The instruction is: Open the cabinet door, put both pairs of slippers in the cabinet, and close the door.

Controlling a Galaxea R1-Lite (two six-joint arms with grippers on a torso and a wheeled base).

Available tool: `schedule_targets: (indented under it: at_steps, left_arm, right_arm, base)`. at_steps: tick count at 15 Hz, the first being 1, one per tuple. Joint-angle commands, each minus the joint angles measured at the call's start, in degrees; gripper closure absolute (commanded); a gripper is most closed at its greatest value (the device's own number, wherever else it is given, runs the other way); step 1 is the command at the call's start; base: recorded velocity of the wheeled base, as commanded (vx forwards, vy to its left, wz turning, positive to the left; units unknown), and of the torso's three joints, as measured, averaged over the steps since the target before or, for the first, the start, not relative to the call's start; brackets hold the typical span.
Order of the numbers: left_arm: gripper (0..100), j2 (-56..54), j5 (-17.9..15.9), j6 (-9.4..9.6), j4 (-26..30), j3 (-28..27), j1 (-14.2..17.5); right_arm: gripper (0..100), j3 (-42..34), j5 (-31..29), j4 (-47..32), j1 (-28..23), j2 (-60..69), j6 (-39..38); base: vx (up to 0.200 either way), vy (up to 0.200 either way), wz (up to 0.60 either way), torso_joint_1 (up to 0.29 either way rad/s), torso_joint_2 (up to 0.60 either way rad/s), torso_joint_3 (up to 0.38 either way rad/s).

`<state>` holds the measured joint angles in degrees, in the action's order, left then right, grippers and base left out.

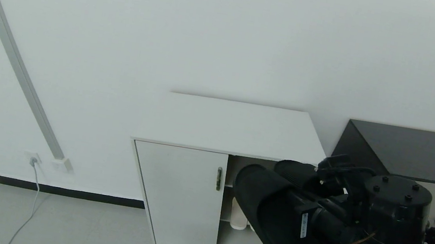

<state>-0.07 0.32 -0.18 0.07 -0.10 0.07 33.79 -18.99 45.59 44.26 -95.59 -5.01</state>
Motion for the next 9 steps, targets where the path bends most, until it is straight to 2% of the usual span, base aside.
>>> schedule_targets:
  at_steps: [1, 9]
  left_arm:
    - [100, 0.1, 0.0, -0.08, 0.0, 0.0, 0.0]
    - [100, 0.1, 0.0, -0.08, 0.0, 0.0, 0.0]
  right_arm:
    - [100, 0.0, 0.0, 0.0, 0.0, 0.0, 0.0]
    - [100, -0.1, 0.0, 0.0, 0.3, -0.1, 0.0]
  base:
    - [0.000, 0.000, 0.00, -0.149, 0.35, 0.198]
    - [0.000, 0.000, 0.00, -0.167, 0.39, 0.215]
